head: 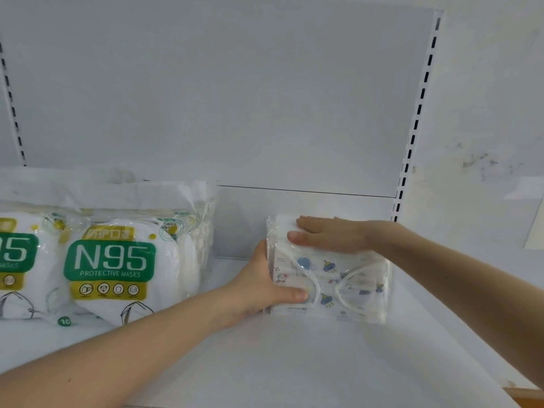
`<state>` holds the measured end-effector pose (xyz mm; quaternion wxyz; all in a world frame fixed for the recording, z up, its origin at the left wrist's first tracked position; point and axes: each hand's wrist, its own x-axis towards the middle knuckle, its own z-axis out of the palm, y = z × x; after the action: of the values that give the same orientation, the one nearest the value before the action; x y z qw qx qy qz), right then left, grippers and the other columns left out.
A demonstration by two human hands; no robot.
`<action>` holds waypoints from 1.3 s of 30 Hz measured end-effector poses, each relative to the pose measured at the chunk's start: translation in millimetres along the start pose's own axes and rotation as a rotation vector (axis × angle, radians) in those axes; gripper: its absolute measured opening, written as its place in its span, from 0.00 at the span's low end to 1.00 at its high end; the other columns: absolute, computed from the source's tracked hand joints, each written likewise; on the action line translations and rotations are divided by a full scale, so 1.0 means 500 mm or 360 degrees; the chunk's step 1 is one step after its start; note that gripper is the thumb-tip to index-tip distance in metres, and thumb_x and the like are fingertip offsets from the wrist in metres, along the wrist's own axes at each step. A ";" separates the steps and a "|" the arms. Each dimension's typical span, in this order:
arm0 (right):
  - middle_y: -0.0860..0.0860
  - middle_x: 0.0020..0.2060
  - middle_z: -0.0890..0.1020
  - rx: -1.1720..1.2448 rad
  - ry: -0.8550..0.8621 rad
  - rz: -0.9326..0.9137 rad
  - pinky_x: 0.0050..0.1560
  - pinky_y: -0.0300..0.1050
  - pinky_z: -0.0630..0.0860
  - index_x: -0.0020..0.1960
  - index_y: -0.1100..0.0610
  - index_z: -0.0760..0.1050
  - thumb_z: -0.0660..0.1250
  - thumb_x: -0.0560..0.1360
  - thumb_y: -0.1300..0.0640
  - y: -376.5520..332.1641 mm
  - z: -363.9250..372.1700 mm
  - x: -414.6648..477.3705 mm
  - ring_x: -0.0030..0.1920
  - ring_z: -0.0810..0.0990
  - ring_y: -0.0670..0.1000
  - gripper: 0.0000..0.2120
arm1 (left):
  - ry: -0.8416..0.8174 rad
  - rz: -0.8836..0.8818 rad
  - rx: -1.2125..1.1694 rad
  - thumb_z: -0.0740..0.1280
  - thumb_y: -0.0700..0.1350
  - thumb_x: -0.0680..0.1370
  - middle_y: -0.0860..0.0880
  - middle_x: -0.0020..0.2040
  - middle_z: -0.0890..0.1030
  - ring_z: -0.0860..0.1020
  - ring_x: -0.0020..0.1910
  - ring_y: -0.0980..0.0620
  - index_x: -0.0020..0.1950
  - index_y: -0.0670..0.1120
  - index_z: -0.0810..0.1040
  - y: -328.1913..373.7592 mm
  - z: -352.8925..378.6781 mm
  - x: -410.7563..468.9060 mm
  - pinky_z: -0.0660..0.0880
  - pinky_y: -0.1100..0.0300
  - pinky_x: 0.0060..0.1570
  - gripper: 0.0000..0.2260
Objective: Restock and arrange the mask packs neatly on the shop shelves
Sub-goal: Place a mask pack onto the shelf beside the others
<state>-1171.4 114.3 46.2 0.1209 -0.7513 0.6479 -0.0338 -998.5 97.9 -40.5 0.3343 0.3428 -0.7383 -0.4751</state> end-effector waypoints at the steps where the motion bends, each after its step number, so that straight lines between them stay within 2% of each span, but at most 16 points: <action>1: 0.40 0.68 0.65 0.0013 0.0025 -0.0017 0.74 0.52 0.49 0.69 0.51 0.61 0.45 0.74 0.31 0.001 0.000 -0.002 0.72 0.60 0.48 0.32 | 0.0003 0.0007 0.0005 0.79 0.44 0.61 0.56 0.59 0.76 0.76 0.58 0.59 0.70 0.54 0.58 -0.001 0.000 0.001 0.75 0.59 0.58 0.44; 3: 0.41 0.75 0.54 0.0102 0.0144 -0.0020 0.75 0.46 0.43 0.76 0.51 0.51 0.45 0.75 0.33 0.002 -0.007 -0.019 0.75 0.51 0.45 0.35 | 0.0007 0.0017 0.0018 0.78 0.46 0.59 0.56 0.60 0.76 0.77 0.58 0.59 0.70 0.54 0.58 -0.002 0.000 0.002 0.75 0.56 0.60 0.45; 5: 0.42 0.76 0.51 0.0285 0.0293 -0.0021 0.72 0.42 0.45 0.77 0.50 0.48 0.47 0.72 0.32 0.009 -0.020 -0.054 0.75 0.50 0.43 0.38 | 0.0012 0.0014 0.0030 0.79 0.46 0.59 0.56 0.60 0.76 0.76 0.58 0.59 0.70 0.53 0.58 -0.001 -0.001 0.000 0.74 0.57 0.60 0.45; 9: 0.45 0.76 0.55 0.0425 0.0488 0.0137 0.73 0.44 0.53 0.77 0.53 0.49 0.61 0.60 0.31 0.067 -0.013 -0.137 0.74 0.55 0.46 0.52 | 0.0010 0.0009 0.0044 0.78 0.40 0.66 0.58 0.57 0.75 0.75 0.55 0.63 0.66 0.54 0.59 0.002 -0.004 -0.004 0.74 0.70 0.51 0.38; 11: 0.47 0.72 0.64 0.0528 0.0520 0.0240 0.71 0.47 0.61 0.74 0.54 0.57 0.67 0.54 0.28 0.099 0.012 -0.171 0.72 0.63 0.49 0.56 | -0.0001 0.0008 0.0052 0.77 0.39 0.67 0.56 0.57 0.76 0.76 0.54 0.63 0.65 0.53 0.60 -0.001 -0.004 -0.003 0.75 0.71 0.45 0.35; 13: 0.46 0.61 0.77 0.0730 0.0452 0.0206 0.65 0.47 0.70 0.63 0.51 0.71 0.73 0.49 0.28 0.117 0.046 -0.185 0.63 0.74 0.48 0.48 | -0.0012 0.0014 0.0048 0.76 0.38 0.67 0.54 0.58 0.77 0.77 0.54 0.59 0.67 0.51 0.61 -0.005 -0.002 0.000 0.76 0.70 0.42 0.36; 16: 0.39 0.48 0.83 0.0796 0.0320 -0.0072 0.56 0.36 0.74 0.52 0.48 0.77 0.75 0.66 0.50 0.112 0.091 -0.176 0.51 0.79 0.40 0.16 | -0.0023 0.0024 0.0050 0.76 0.38 0.68 0.53 0.57 0.78 0.79 0.51 0.59 0.68 0.51 0.62 -0.010 0.003 0.004 0.76 0.69 0.41 0.34; 17: 0.36 0.45 0.83 0.0775 0.0337 -0.0137 0.52 0.31 0.73 0.50 0.47 0.78 0.73 0.70 0.55 0.107 0.099 -0.172 0.48 0.79 0.38 0.11 | -0.0014 0.0024 0.0063 0.76 0.38 0.68 0.52 0.56 0.79 0.79 0.49 0.59 0.67 0.51 0.63 -0.010 0.004 0.004 0.76 0.69 0.38 0.33; 20: 0.33 0.41 0.82 0.0790 0.0404 -0.0204 0.48 0.32 0.73 0.46 0.45 0.77 0.71 0.72 0.59 0.108 0.106 -0.160 0.43 0.77 0.39 0.09 | 0.0005 0.0030 0.0065 0.77 0.42 0.64 0.52 0.57 0.79 0.79 0.53 0.57 0.66 0.51 0.64 -0.011 0.006 0.005 0.79 0.62 0.48 0.34; 23: 0.46 0.44 0.84 0.0758 0.0499 -0.0231 0.51 0.42 0.74 0.45 0.48 0.80 0.72 0.71 0.59 0.118 0.113 -0.149 0.43 0.77 0.45 0.07 | -0.0007 0.0021 0.0039 0.77 0.39 0.65 0.53 0.58 0.79 0.78 0.55 0.57 0.66 0.50 0.64 -0.014 0.005 0.006 0.77 0.64 0.50 0.34; 25: 0.52 0.45 0.84 0.0730 0.0519 -0.0256 0.49 0.43 0.74 0.47 0.51 0.81 0.73 0.71 0.57 0.124 0.119 -0.141 0.42 0.76 0.47 0.06 | -0.0014 0.0017 0.0037 0.77 0.42 0.62 0.53 0.58 0.78 0.78 0.56 0.57 0.67 0.50 0.64 -0.013 0.005 0.004 0.76 0.64 0.50 0.37; 29: 0.47 0.44 0.84 0.0720 0.0561 -0.0204 0.52 0.46 0.75 0.48 0.44 0.81 0.72 0.64 0.42 0.128 0.129 -0.131 0.44 0.79 0.53 0.13 | -0.0016 0.0039 0.0014 0.76 0.36 0.67 0.54 0.57 0.78 0.78 0.53 0.59 0.65 0.50 0.65 -0.007 0.006 -0.003 0.75 0.71 0.42 0.32; 31: 0.41 0.44 0.84 0.0719 0.0575 -0.0216 0.50 0.41 0.75 0.46 0.42 0.80 0.74 0.67 0.46 0.126 0.129 -0.133 0.42 0.79 0.48 0.09 | -0.0026 0.0040 0.0018 0.76 0.37 0.67 0.55 0.58 0.78 0.78 0.53 0.60 0.63 0.51 0.66 -0.007 0.004 -0.003 0.74 0.72 0.41 0.31; 34: 0.34 0.43 0.82 0.0693 0.0597 -0.0271 0.46 0.31 0.73 0.47 0.42 0.79 0.74 0.70 0.57 0.125 0.129 -0.137 0.41 0.78 0.39 0.11 | -0.0031 0.0006 0.0043 0.77 0.44 0.60 0.55 0.58 0.78 0.78 0.56 0.59 0.65 0.52 0.65 -0.007 0.000 -0.001 0.76 0.64 0.52 0.37; 37: 0.39 0.46 0.83 0.0694 0.0604 -0.0276 0.50 0.34 0.74 0.48 0.42 0.80 0.73 0.70 0.56 0.131 0.130 -0.136 0.45 0.81 0.43 0.11 | -0.0087 -0.0022 0.0022 0.77 0.45 0.58 0.54 0.58 0.79 0.79 0.57 0.57 0.66 0.52 0.66 -0.004 -0.005 0.001 0.76 0.57 0.58 0.39; 39: 0.45 0.45 0.84 0.0714 0.0606 -0.0262 0.51 0.39 0.75 0.49 0.45 0.80 0.73 0.71 0.54 0.136 0.133 -0.135 0.46 0.81 0.48 0.09 | -0.0157 -0.0035 0.0007 0.78 0.43 0.59 0.54 0.58 0.80 0.79 0.57 0.57 0.63 0.53 0.68 0.002 -0.010 -0.001 0.76 0.58 0.58 0.36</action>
<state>-1234.0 180.9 -26.2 0.1572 -0.7359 0.5722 -0.3260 -994.5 96.3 -38.1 0.2914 0.3277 -0.7511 -0.4934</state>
